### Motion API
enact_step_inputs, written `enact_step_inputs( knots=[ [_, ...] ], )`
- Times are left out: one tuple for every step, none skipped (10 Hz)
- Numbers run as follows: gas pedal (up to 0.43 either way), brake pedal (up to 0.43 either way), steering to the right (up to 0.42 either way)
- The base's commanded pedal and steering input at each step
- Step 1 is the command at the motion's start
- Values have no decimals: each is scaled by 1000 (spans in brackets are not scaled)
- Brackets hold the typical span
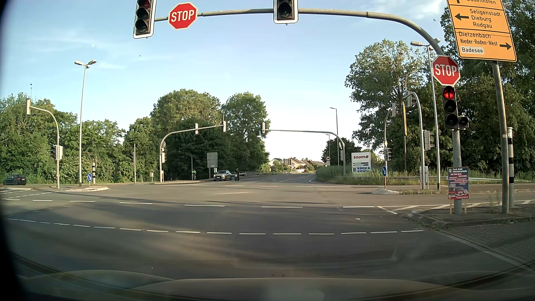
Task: Follow the waypoints while adhering to traffic rules and regulations
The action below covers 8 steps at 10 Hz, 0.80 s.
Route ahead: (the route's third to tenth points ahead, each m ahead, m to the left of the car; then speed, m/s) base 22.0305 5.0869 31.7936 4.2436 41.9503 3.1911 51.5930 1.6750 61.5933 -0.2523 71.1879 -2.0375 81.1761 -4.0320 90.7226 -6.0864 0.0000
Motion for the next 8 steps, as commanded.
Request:
enact_step_inputs(
  knots=[
    [0,305,6],
    [0,305,6],
    [0,305,6],
    [0,305,6],
    [0,305,6],
    [0,305,6],
    [0,299,6],
    [0,305,6]
  ],
)
